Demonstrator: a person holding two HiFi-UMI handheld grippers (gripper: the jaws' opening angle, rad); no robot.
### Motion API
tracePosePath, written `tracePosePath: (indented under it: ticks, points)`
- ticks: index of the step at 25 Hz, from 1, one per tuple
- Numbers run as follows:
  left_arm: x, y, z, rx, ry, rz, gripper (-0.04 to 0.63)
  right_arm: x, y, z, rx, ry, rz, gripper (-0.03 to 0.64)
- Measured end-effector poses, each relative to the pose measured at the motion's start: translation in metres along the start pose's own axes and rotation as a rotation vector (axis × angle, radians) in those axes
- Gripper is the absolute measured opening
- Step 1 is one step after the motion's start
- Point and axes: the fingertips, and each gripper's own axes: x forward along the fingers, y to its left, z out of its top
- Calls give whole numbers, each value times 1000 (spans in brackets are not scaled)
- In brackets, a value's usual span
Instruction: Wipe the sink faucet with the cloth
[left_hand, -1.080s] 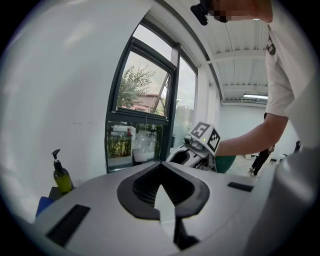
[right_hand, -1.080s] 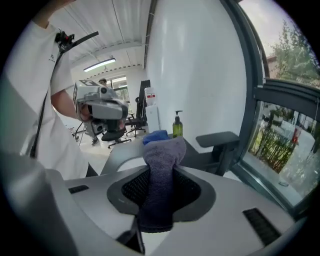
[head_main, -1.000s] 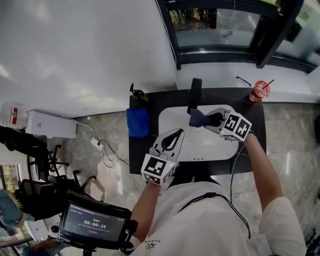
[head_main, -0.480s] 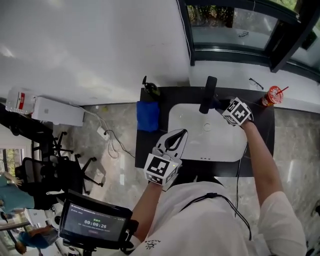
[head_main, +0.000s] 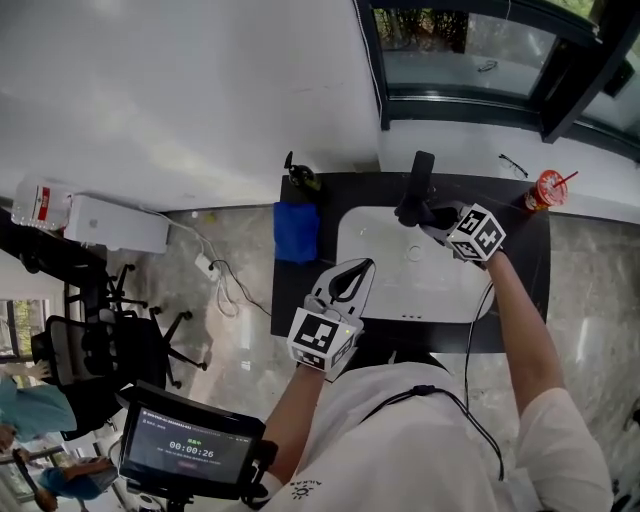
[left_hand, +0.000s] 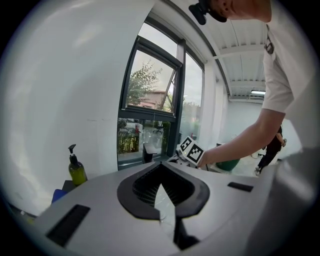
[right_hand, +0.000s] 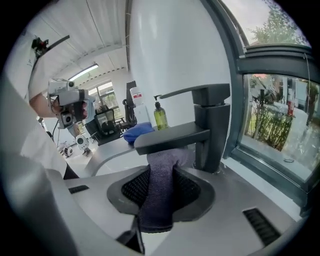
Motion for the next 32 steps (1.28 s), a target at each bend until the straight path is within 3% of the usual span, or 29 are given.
tracePosePath:
  ticks: [6,10,12,15,19,28,32]
  points:
    - [6,-8,4,4,-9,-32,-6,-15,46,-7,-40,45,137,120]
    - [9,-15,9,9,-19,-53,-6,-23,69,-24,-60,153,229,120]
    - [11,-16,11,11,-21,-56,-6,-23,55,-32,-84,205,175,120]
    - [11,-15,11,10,-19,-51,-6,-21,15,-37,-94,238,26,120]
    - [8,-9,8,4,-16,-32,-6,-12,-25,-27,-51,191,-93,120]
    - [1,6,6,9,-18,10,-6,-3,-34,0,-4,14,-130,120]
    - [3,6,6,15,-18,-4,-6,-7,-28,3,-44,20,-144,120]
